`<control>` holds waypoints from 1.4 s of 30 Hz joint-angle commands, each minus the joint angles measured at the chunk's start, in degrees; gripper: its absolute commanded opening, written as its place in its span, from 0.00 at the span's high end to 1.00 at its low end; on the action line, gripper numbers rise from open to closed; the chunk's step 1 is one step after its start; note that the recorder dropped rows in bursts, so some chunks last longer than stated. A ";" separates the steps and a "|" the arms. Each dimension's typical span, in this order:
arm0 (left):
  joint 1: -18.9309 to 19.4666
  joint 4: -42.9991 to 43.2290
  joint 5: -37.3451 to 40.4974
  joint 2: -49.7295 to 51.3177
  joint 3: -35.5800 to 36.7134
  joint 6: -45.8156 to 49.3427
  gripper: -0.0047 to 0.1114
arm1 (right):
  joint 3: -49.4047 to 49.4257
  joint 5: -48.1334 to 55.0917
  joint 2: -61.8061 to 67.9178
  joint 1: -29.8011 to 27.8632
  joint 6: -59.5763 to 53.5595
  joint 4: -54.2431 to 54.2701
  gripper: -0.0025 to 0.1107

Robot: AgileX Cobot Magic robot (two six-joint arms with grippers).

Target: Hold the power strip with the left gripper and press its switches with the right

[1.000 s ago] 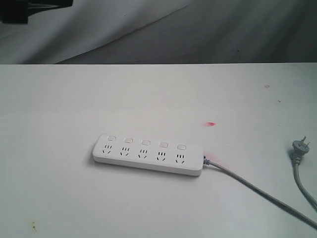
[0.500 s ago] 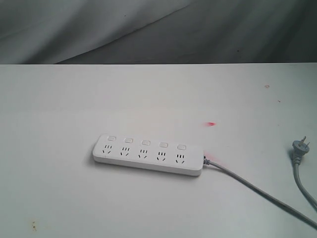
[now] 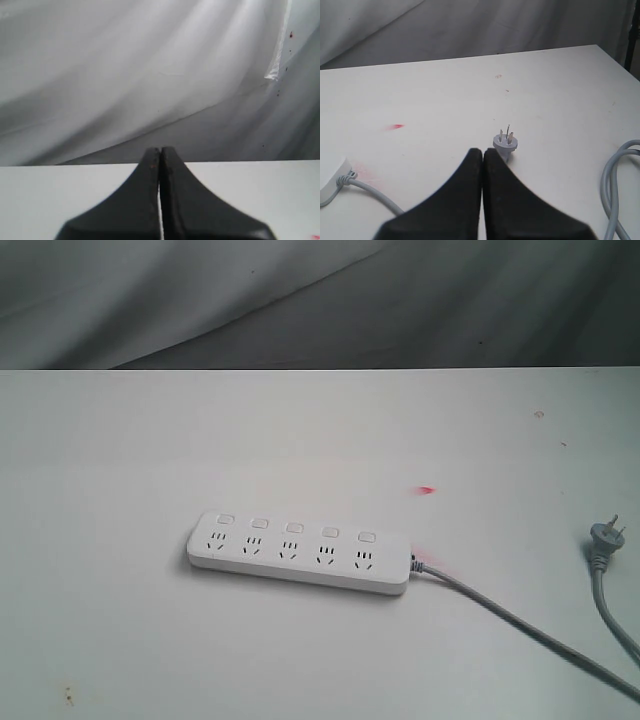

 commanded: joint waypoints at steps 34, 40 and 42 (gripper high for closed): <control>-0.42 0.02 -2.91 -26.86 34.49 -0.85 0.96 | 0.14 -0.23 -0.14 -0.46 0.17 0.26 0.98; -0.42 0.02 -0.86 -26.86 34.49 -0.59 0.96 | 0.14 -0.23 -0.14 -0.46 0.17 0.26 0.98; -0.42 0.02 -0.97 -26.86 34.49 -0.59 0.96 | 0.14 -0.23 -0.14 -0.46 0.06 0.26 0.98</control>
